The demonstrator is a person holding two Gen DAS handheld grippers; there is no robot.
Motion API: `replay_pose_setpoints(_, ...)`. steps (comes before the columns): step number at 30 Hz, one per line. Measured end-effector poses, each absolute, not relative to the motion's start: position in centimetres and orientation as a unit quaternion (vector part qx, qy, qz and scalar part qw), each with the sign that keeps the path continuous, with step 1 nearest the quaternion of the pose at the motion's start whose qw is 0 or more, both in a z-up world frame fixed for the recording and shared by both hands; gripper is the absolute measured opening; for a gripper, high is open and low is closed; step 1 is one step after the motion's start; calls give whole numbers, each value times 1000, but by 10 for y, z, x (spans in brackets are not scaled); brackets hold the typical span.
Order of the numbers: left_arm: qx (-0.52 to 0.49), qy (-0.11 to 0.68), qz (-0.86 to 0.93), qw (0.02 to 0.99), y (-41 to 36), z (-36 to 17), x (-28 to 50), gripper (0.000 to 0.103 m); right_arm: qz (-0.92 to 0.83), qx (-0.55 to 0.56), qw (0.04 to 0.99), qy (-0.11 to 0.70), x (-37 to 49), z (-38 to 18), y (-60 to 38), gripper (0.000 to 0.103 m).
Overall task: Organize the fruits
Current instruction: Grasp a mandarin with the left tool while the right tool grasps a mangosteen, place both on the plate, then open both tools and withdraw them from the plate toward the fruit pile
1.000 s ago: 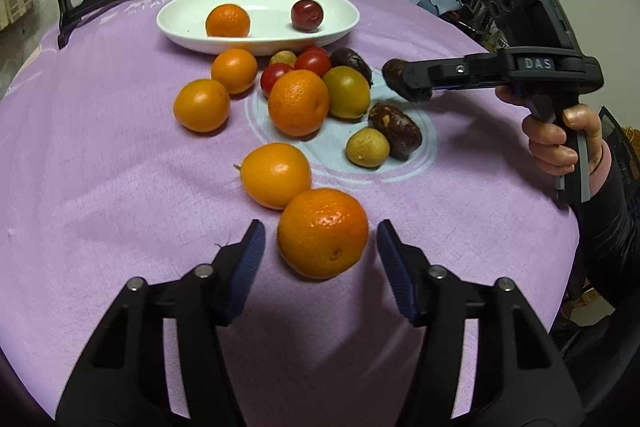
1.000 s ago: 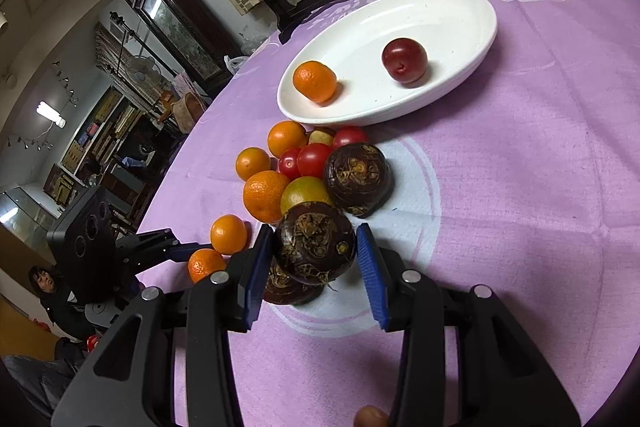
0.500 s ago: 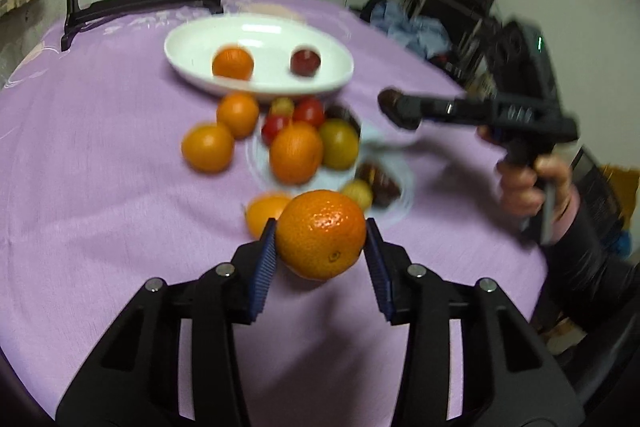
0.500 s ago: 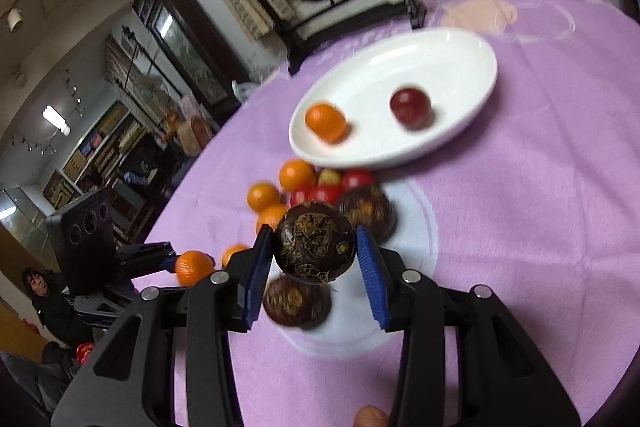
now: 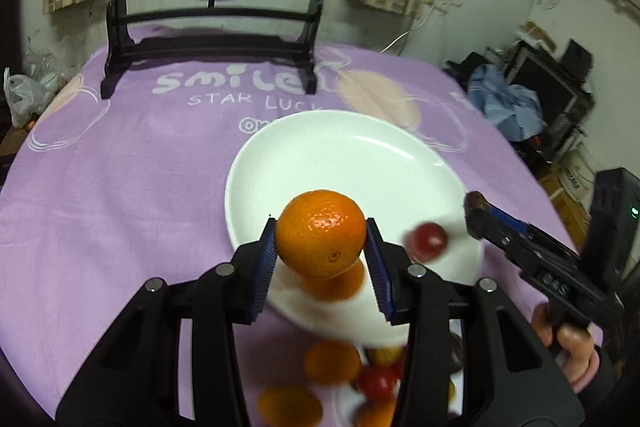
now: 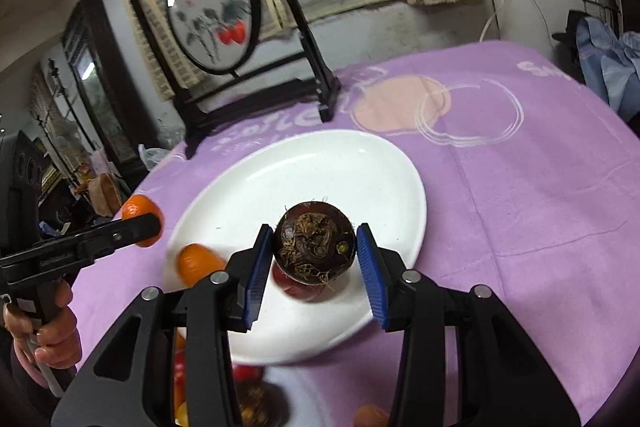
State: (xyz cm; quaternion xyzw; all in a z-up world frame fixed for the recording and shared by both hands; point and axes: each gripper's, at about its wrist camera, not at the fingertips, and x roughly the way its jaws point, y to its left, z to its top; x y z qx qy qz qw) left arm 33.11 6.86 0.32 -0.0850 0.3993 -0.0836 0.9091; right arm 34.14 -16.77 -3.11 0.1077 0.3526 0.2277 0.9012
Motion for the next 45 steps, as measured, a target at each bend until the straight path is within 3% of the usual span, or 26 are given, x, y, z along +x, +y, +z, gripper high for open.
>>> replay_pose_setpoints(4,-77,418,-58,903,68,-9,353,43,226,104,898,362,350,-36,-165,44)
replay_pose_setpoints(7,-80,429,-51,898,73,-18,355,44,228,106,892,375,349,-36,-165,50)
replay_pose_setpoints(9,-77,424,-45,901,77,-17,349,72,230,102,892,375,342,-29,-165,50)
replay_pose_setpoints(11,-66,393,-20,917,81,-7,336,84,236,94,892,373,333,-22,-165,50)
replay_pose_setpoints(17,-73,360,-15,930,98,10,289,97,284,55,887,361,289,-8,-155,51)
replay_pose_setpoints(30,-87,358,-1,929,126,-12,191,99,420,24,814,400,201,-19,-151,51)
replay_pose_setpoints(45,-80,356,-11,931,123,-20,167,99,427,28,765,481,207,-51,-145,51)
